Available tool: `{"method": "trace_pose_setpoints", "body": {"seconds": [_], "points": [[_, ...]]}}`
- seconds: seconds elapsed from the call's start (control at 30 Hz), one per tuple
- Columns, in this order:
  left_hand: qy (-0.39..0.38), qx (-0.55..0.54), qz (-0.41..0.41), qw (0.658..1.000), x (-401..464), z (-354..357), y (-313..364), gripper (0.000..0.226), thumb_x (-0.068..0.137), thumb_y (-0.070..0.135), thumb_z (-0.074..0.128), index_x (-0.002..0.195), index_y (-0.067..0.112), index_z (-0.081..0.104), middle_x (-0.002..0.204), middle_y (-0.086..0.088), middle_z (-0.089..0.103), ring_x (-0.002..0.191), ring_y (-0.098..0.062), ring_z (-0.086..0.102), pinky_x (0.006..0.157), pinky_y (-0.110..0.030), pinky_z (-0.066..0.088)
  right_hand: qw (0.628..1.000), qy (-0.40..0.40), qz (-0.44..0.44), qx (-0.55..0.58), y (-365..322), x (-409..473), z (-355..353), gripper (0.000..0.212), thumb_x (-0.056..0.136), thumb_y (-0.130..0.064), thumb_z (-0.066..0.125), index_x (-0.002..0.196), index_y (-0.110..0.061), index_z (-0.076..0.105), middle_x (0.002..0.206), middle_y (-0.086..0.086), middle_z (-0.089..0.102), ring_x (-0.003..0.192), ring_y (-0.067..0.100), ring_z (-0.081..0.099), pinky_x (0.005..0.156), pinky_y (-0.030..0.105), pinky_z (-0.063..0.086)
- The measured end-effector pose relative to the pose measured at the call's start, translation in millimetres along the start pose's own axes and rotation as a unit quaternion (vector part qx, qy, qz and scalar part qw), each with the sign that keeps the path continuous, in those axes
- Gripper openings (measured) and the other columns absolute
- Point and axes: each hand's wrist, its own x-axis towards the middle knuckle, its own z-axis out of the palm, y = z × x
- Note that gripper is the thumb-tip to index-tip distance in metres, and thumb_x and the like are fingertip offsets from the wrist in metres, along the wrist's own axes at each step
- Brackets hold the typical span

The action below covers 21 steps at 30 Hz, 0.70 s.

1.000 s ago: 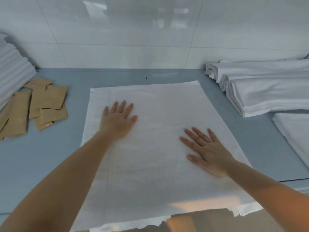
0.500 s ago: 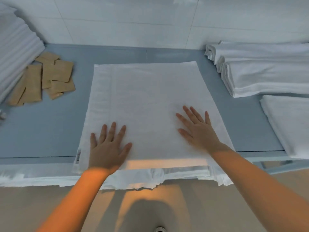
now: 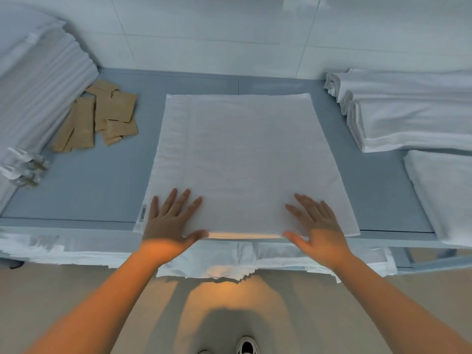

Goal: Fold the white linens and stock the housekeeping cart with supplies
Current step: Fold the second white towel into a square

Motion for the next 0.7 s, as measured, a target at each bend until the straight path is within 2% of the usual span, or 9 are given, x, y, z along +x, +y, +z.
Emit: {"method": "trace_pose_setpoints", "body": {"seconds": [0.07, 0.17, 0.23, 0.27, 0.37, 0.47, 0.53, 0.6, 0.7], "points": [[0.021, -0.003, 0.018, 1.000, -21, 1, -5, 0.077, 0.083, 0.078, 0.024, 0.146, 0.036, 0.033, 0.154, 0.003, 0.026, 0.145, -0.025, 0.020, 0.115, -0.057, 0.015, 0.999, 0.016, -0.017, -0.023, 9, -26, 6, 0.064, 0.086, -0.064, 0.045, 0.131, -0.021, 0.059, 0.141, 0.008, 0.050, 0.133, 0.027, 0.045, 0.110, 0.056, 0.030], [0.110, -0.011, 0.013, 0.994, -37, 2, -8, 0.051, 0.096, 0.048, 0.036, 0.132, 0.018, 0.057, 0.138, -0.012, 0.053, 0.129, -0.037, 0.046, 0.107, -0.060, 0.032, 0.996, 0.072, -0.013, -0.054, 22, -41, 10, 0.044, 0.091, -0.039, 0.050, 0.127, -0.018, 0.063, 0.129, 0.011, 0.061, 0.124, 0.032, 0.054, 0.104, 0.056, 0.038], [0.172, -0.016, 0.010, 0.985, -39, 5, -7, 0.035, 0.089, 0.016, 0.061, 0.124, 0.011, 0.064, 0.128, -0.017, 0.060, 0.122, -0.041, 0.052, 0.103, -0.062, 0.036, 0.994, 0.097, -0.006, -0.050, 24, -45, 10, 0.037, 0.092, -0.027, 0.050, 0.123, -0.016, 0.065, 0.123, 0.009, 0.065, 0.119, 0.031, 0.059, 0.101, 0.052, 0.041], [0.176, -0.020, 0.003, 0.984, -40, 4, -5, 0.041, 0.080, 0.002, 0.071, 0.121, 0.008, 0.066, 0.125, -0.018, 0.061, 0.118, -0.042, 0.054, 0.101, -0.062, 0.038, 0.993, 0.103, -0.008, -0.049, 23, -46, 8, 0.034, 0.091, -0.022, 0.052, 0.121, -0.015, 0.067, 0.121, 0.009, 0.066, 0.116, 0.031, 0.061, 0.100, 0.050, 0.043], [0.161, -0.041, -0.005, 0.986, -47, -3, -4, 0.048, 0.067, -0.016, 0.074, 0.111, 0.003, 0.071, 0.117, -0.019, 0.066, 0.109, -0.044, 0.060, 0.097, -0.063, 0.041, 0.993, 0.113, 0.006, -0.027, 17, -50, -1, 0.041, 0.075, 0.011, 0.070, 0.110, -0.009, 0.072, 0.114, 0.009, 0.070, 0.106, 0.031, 0.066, 0.092, 0.046, 0.050], [0.155, -0.072, -0.017, 0.985, -57, -16, -2, 0.030, 0.073, -0.005, 0.061, 0.099, 0.003, 0.074, 0.106, -0.017, 0.070, 0.100, -0.041, 0.066, 0.091, -0.059, 0.047, 0.989, 0.129, 0.066, 0.018, 6, -61, -16, 0.048, 0.060, 0.026, 0.071, 0.097, -0.003, 0.075, 0.099, 0.012, 0.073, 0.086, 0.035, 0.070, 0.074, 0.043, 0.057], [0.170, -0.101, -0.014, 0.980, -68, -28, -1, 0.024, 0.079, 0.010, 0.053, 0.089, 0.005, 0.075, 0.087, -0.013, 0.074, 0.079, -0.035, 0.071, 0.076, -0.047, 0.052, 0.985, 0.141, 0.092, 0.032, -3, -68, -27, 0.046, 0.058, 0.028, 0.069, 0.094, 0.000, 0.074, 0.090, 0.015, 0.073, 0.075, 0.037, 0.068, 0.066, 0.043, 0.057], [0.194, -0.124, -0.014, 0.973, -80, -42, -2, 0.030, 0.084, 0.025, 0.046, 0.081, 0.011, 0.072, 0.065, -0.002, 0.068, 0.056, -0.029, 0.062, 0.058, -0.029, 0.042, 0.980, 0.163, 0.109, 0.032, -10, -73, -40, 0.035, 0.065, 0.024, 0.070, 0.093, 0.003, 0.071, 0.083, 0.017, 0.072, 0.069, 0.038, 0.066, 0.065, 0.047, 0.056], [0.243, -0.121, -0.015, 0.962, -93, -67, -7, 0.033, 0.090, 0.034, 0.043, 0.080, 0.017, 0.069, 0.058, 0.004, 0.057, 0.052, -0.023, 0.052, 0.050, -0.026, 0.033, 0.968, 0.218, 0.125, 0.009, -23, -78, -62, 0.020, 0.077, 0.014, 0.068, 0.092, 0.001, 0.068, 0.077, 0.014, 0.068, 0.065, 0.038, 0.061, 0.068, 0.046, 0.051]]}}
